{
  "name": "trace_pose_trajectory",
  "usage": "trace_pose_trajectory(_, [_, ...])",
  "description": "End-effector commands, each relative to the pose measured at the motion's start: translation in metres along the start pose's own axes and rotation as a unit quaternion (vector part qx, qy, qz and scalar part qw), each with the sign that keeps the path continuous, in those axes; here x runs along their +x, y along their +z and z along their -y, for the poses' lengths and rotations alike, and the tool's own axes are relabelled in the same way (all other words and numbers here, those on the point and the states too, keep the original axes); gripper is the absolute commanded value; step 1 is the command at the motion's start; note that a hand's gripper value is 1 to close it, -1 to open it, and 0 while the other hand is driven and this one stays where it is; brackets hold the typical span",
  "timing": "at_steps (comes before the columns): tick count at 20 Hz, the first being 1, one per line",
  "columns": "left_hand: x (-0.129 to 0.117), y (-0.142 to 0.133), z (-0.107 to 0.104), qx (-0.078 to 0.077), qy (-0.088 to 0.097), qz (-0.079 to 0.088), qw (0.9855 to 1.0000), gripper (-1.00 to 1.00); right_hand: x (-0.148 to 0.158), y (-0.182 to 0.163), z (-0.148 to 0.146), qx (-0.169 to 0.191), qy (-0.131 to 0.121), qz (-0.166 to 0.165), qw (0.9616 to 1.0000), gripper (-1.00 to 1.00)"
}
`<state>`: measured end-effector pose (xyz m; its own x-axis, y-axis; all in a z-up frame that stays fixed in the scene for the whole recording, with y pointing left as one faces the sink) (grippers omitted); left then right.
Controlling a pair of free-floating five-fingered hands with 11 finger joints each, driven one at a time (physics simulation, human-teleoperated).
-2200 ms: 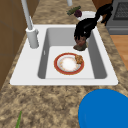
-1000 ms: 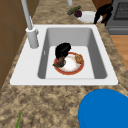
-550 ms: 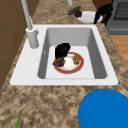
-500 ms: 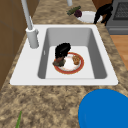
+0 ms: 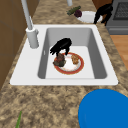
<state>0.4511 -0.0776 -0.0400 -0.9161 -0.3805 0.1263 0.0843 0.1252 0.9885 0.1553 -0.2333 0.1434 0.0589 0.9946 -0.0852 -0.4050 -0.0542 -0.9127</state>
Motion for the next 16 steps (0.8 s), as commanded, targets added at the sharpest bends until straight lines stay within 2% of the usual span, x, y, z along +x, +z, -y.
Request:
trace_pose_trajectory(1, [0.004,-0.002,-0.026,-0.002,-0.003,0.000,1.0000,-1.00,0.000,0.000,0.000,0.000,0.000,0.000,1.0000,0.00])
trace_pose_trajectory(2, [0.003,0.002,-0.034,0.003,-0.007,0.003,1.0000,-1.00,0.000,0.000,0.000,0.000,0.000,0.000,1.0000,0.00])
trace_pose_trajectory(3, [0.003,0.005,-0.041,0.002,-0.008,0.014,0.9999,-1.00,0.000,0.000,0.000,0.000,0.000,0.000,1.0000,0.00])
trace_pose_trajectory(6, [0.001,0.018,-0.052,0.000,-0.016,0.025,0.9995,-1.00,0.000,0.000,0.000,0.000,0.000,0.000,1.0000,0.00])
trace_pose_trajectory(8, [0.007,0.027,-0.061,0.003,-0.018,0.028,0.9994,-1.00,0.000,0.000,0.000,0.000,0.000,0.000,1.0000,0.00])
trace_pose_trajectory(10, [0.015,0.037,-0.068,0.005,-0.017,0.022,0.9996,-1.00,0.000,0.000,0.000,0.000,0.000,0.000,1.0000,0.00])
trace_pose_trajectory(11, [0.018,0.043,-0.070,0.013,-0.016,0.023,0.9995,-1.00,0.000,0.000,0.000,0.000,0.000,0.000,1.0000,0.00])
trace_pose_trajectory(13, [0.026,0.052,-0.075,0.011,-0.017,0.028,0.9994,-1.00,0.000,0.000,0.000,0.000,0.000,0.000,1.0000,0.00])
trace_pose_trajectory(14, [0.030,0.057,-0.075,0.003,-0.013,0.033,0.9994,-1.00,0.000,0.000,0.000,0.000,0.000,0.000,1.0000,0.00])
trace_pose_trajectory(16, [0.038,0.068,-0.078,0.003,-0.013,0.035,0.9993,-1.00,0.000,0.000,0.000,0.000,0.000,0.000,1.0000,0.00])
